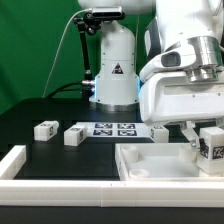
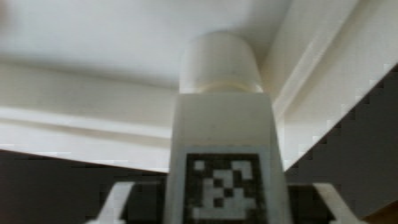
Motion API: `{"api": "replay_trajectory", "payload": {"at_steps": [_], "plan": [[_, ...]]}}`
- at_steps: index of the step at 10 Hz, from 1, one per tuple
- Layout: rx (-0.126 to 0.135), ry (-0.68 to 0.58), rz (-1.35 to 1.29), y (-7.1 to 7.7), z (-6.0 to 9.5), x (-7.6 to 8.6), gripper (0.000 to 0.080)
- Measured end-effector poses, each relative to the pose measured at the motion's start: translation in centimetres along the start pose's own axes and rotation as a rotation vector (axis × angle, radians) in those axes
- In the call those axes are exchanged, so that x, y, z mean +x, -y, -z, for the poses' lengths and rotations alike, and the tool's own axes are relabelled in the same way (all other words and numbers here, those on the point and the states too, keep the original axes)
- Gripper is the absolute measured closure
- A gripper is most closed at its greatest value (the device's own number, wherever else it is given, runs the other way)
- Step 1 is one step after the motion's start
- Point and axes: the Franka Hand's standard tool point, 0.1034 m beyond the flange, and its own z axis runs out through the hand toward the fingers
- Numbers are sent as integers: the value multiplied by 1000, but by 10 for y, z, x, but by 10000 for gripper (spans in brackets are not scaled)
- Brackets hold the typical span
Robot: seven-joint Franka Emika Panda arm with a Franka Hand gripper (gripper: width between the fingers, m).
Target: Assemble one leg
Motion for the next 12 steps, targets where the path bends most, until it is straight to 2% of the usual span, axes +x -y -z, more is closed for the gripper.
{"api": "replay_trajectory", "payload": {"at_steps": [1,4,5,6,7,11,12], "plan": [[-8,-34,5,3,0,-1,508],[-11,-44,5,3,0,-1,508],[-11,-44,5,3,0,-1,413],[-11,-44,5,3,0,-1,274],[-11,-44,5,3,0,-1,189],[-10,-39,5,3,1,0,152],[-7,-35,8,3,8,7,151]]}}
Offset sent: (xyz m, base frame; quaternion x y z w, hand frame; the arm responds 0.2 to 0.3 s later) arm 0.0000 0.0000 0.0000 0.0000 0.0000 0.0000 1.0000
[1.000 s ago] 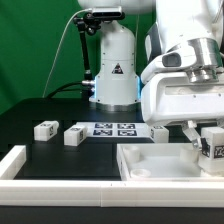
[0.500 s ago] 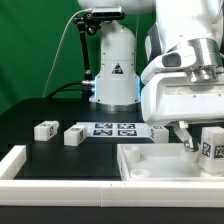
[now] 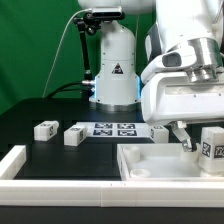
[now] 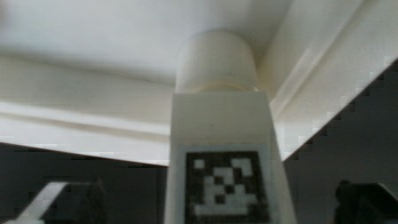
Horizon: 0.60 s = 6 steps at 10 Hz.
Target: Assemble one leg
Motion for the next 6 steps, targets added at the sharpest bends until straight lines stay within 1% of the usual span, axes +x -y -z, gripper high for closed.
{"api": "replay_trajectory", "payload": {"at_steps": [2,4,5,6], "plan": [[1,-6,5,0,10,12,151],[13,43,5,-2,11,14,151],[12,54,3,-5,10,11,151],[44,165,1,-3,7,4,151]]}}
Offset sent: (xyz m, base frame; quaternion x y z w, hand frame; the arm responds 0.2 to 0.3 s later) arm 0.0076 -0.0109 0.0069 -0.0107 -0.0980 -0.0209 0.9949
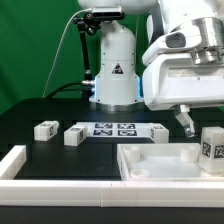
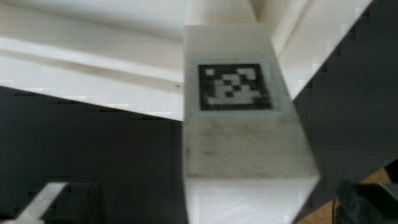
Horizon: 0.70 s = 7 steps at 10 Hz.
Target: Assemble one leg
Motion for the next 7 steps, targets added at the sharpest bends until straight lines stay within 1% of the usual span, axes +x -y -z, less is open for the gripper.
{"api": "replay_trajectory", "payload": {"at_steps": [2,3,4,5,6,7], "plan": [[64,218,-23,7,-1,-1,151],[85,289,-28,10,-1,-2,151],[110,390,-31,13,0,-5,151],[110,383,-32,11,-4,1,151],[108,370,-29,10,-5,1,151],[108,371,-29,10,-5,1,273]]}}
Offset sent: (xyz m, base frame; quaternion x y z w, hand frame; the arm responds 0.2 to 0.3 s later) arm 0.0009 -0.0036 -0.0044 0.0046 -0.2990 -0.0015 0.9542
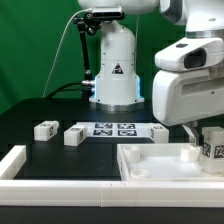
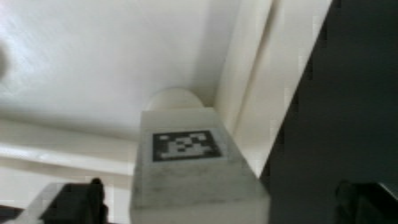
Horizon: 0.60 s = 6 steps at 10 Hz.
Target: Assemble one leg
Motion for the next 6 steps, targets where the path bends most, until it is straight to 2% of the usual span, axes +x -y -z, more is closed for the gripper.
{"api": "replay_trajectory", "payload": {"at_steps": [1,2,3,6], "plan": [[0,0,0,0,0,0,273],[0,0,0,0,0,0,409],[-1,0,-1,-1,0,0,484],[2,-1,-81,-3,0,-1,485]]}}
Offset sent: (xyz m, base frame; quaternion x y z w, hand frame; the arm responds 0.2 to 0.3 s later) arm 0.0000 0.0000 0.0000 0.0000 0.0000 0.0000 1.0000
